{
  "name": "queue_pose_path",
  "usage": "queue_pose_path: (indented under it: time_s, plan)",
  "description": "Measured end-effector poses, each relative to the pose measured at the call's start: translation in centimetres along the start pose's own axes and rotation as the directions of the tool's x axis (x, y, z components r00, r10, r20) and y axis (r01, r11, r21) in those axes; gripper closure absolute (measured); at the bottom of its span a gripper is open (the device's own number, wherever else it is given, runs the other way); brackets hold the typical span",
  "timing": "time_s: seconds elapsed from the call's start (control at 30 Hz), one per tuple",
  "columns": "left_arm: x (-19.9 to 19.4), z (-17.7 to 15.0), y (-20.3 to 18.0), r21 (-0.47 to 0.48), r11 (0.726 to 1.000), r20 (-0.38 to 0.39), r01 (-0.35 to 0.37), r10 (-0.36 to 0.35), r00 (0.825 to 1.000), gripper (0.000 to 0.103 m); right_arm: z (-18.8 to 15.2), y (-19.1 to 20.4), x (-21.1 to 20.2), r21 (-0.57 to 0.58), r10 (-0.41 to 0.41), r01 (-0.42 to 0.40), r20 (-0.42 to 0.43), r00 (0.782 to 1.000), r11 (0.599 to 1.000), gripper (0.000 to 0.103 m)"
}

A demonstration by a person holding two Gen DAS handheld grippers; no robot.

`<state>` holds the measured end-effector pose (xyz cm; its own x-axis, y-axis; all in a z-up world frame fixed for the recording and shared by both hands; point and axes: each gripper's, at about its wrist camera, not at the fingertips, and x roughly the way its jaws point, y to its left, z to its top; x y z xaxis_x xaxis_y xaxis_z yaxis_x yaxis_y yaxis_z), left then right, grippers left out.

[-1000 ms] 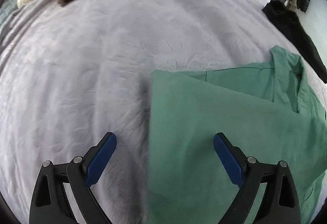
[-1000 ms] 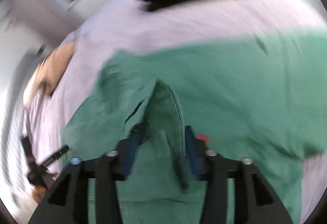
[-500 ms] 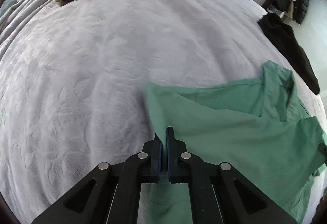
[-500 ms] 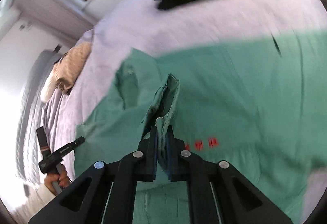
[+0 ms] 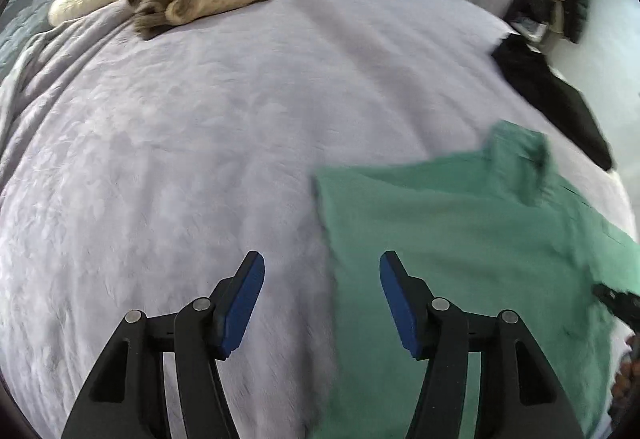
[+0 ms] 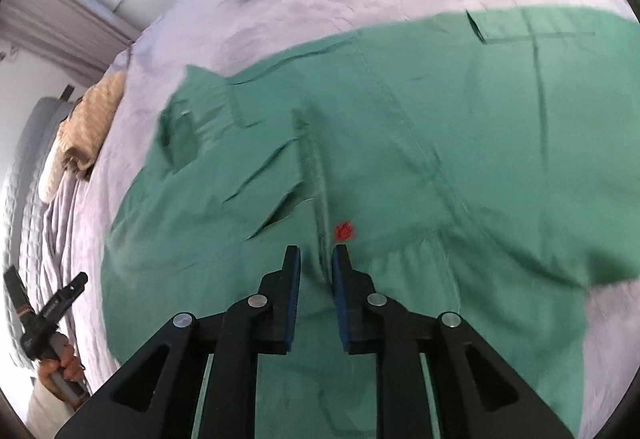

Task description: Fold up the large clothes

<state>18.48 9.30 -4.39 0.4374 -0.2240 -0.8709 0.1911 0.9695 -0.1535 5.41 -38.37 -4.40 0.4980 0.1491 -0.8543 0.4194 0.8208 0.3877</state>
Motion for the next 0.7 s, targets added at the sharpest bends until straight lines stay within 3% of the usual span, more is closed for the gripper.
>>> queue_pose_path:
  time_s: [0.07, 0.17, 0.27, 0.3, 0.4, 0.47, 0.6, 0.63, 0.67, 0.7]
  plan:
    - [-0.5, -1.3, -1.0, 0.055, 0.998, -0.015, 0.019, -0.018, 1.000, 0.042, -0.6, 1.4, -0.9, -0.034, 0.028, -0.027, 0.013, 1.000, 0.999, 0.083]
    - [0.9, -3.9, -2.5, 0.134, 0.990, -0.046, -0.051, 0.057, 0.997, 0.037, -1.1, 3.9, 0.3, -0.070, 0.046, -0.046, -0.007, 0.999, 0.996, 0.083]
    - [4.0, -6.6, -1.1, 0.143, 0.985, -0.132, -0.095, 0.114, 0.985, 0.037, -1.5, 3.9, 2.7, -0.099, -0.078, 0.073, -0.042, 0.996, 0.992, 0.083]
    - [4.4, -7.1, -0.5, 0.149, 0.983, -0.129, -0.105, 0.125, 0.984, 0.037, -1.7, 2.8, 3.7, -0.105, -0.179, 0.173, -0.053, 0.982, 0.979, 0.080]
    - [3.7, -7.4, 2.3, 0.132, 0.972, -0.095, -0.192, 0.205, 0.974, 0.037, -1.9, 0.2, 3.0, 0.023, -0.124, 0.125, -0.044, 0.991, 0.992, 0.078]
    - [3.2, -7.3, 5.1, 0.080, 0.969, -0.115, -0.234, 0.242, 0.963, 0.037, -2.2, 0.3, 1.5, 0.034, -0.195, 0.195, -0.009, 0.981, 0.980, 0.073]
    - [1.3, -7.4, 8.4, 0.000, 0.965, -0.134, -0.261, 0.258, 0.957, 0.037, -4.1, 3.7, -0.1, 0.036, 0.048, -0.047, -0.023, 0.999, 0.998, 0.068]
    - [0.9, -7.4, 8.6, -0.002, 0.966, -0.130, -0.260, 0.257, 0.958, 0.037, -5.3, 6.0, 0.4, 0.026, 0.147, -0.145, -0.061, 0.987, 0.989, 0.063]
    - [0.5, -7.5, 8.7, -0.009, 0.967, -0.129, -0.253, 0.250, 0.959, 0.037, -6.2, 7.4, 1.0, 0.028, 0.205, -0.203, -0.088, 0.975, 0.979, 0.051]
    - [0.2, -7.7, 8.8, -0.021, 0.970, -0.133, -0.242, 0.237, 0.962, 0.037, -7.7, 10.0, 2.4, 0.044, 0.303, -0.300, -0.142, 0.942, 0.953, 0.045]
